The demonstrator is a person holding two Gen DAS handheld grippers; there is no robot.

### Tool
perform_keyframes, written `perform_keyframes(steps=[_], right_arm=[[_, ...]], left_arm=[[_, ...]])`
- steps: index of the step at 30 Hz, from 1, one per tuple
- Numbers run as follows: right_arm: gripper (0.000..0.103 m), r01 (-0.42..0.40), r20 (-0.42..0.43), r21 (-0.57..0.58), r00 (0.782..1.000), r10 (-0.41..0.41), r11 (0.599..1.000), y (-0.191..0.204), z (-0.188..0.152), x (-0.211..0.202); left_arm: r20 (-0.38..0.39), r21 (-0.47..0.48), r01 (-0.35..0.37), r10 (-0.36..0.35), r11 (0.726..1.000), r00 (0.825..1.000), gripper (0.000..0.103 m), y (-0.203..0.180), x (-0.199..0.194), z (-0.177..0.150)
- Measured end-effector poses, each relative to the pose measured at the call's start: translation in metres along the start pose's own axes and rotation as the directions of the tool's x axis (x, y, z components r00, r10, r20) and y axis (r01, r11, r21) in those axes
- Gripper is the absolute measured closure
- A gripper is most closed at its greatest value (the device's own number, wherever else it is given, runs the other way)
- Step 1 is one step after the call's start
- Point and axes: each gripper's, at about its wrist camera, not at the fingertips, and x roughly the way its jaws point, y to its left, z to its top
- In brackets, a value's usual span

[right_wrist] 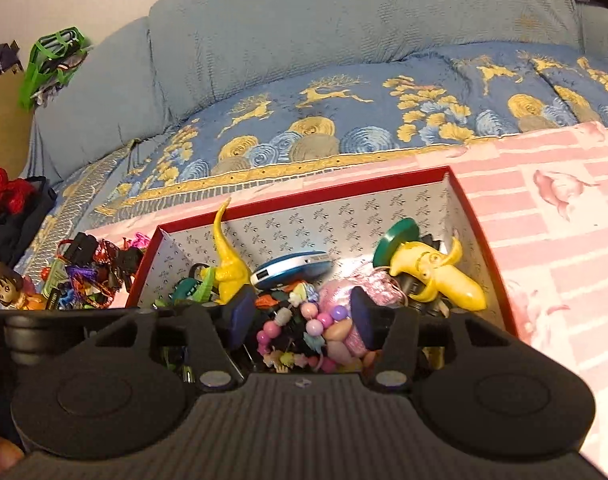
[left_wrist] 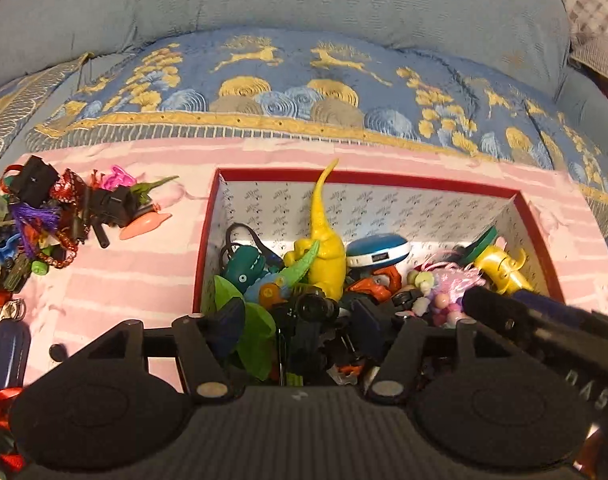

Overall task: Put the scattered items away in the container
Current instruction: 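Lower both held toys into the box and open both grippers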

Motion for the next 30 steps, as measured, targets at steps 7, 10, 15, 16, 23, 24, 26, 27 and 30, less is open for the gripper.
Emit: perform_keyframes(steps=[7, 10, 15, 16, 23, 24, 26, 27, 30], right_arm=[[0.019, 0.150, -0.001, -0.003, 0.989, -0.150, 0.989, -0.001, 0.001, -0.031], [0.019, 0.214, 0.016, 0.005, 0.977, -0.214, 0.977, -0.011, -0.005, -0.046], [0.019, 0.289, 0.071, 0.036, 0.954, -0.291, 0.957, -0.028, -0.010, -0.064], [0.019, 0.287, 0.083, 0.048, 0.953, -0.290, 0.957, -0.031, -0.008, -0.064], [0.019, 0.153, 0.005, 0.090, 0.988, -0.154, 0.984, -0.047, 0.010, -0.011], [0.019, 0.159, -0.028, 0.096, 0.987, -0.157, 0.983, -0.052, 0.010, -0.001], [0.023, 0.153, -0.095, 0.103, 0.985, -0.143, 0.983, -0.060, 0.005, 0.016], [0.025, 0.163, -0.099, 0.098, 0.983, -0.153, 0.982, -0.062, 0.000, 0.018], [0.033, 0.229, -0.115, 0.017, 0.967, -0.226, 0.973, -0.051, -0.009, 0.015]], left_arm=[[0.060, 0.059, -0.141, 0.138, 0.988, 0.989, 0.022, -0.025, -0.036, -0.005], [0.069, 0.079, -0.137, 0.131, 0.987, 0.989, 0.022, -0.038, -0.044, -0.013], [0.088, 0.079, -0.113, 0.106, 0.991, 0.991, 0.022, -0.043, -0.053, -0.025], [0.101, 0.054, -0.108, 0.102, 0.993, 0.990, 0.022, -0.037, -0.055, -0.025], [0.022, -0.016, -0.072, 0.072, 0.997, 0.997, 0.022, -0.011, -0.024, -0.019], [0.005, -0.023, -0.070, 0.071, 0.997, 0.997, 0.022, -0.009, -0.018, -0.020], [-0.027, -0.025, -0.041, 0.041, 0.999, 0.999, 0.022, -0.009, -0.007, -0.024], [-0.047, -0.021, -0.030, 0.029, 0.999, 0.998, 0.023, -0.011, -0.001, -0.027], [-0.112, -0.010, -0.035, 0.034, 0.999, 0.993, 0.023, -0.019, 0.016, -0.037]])
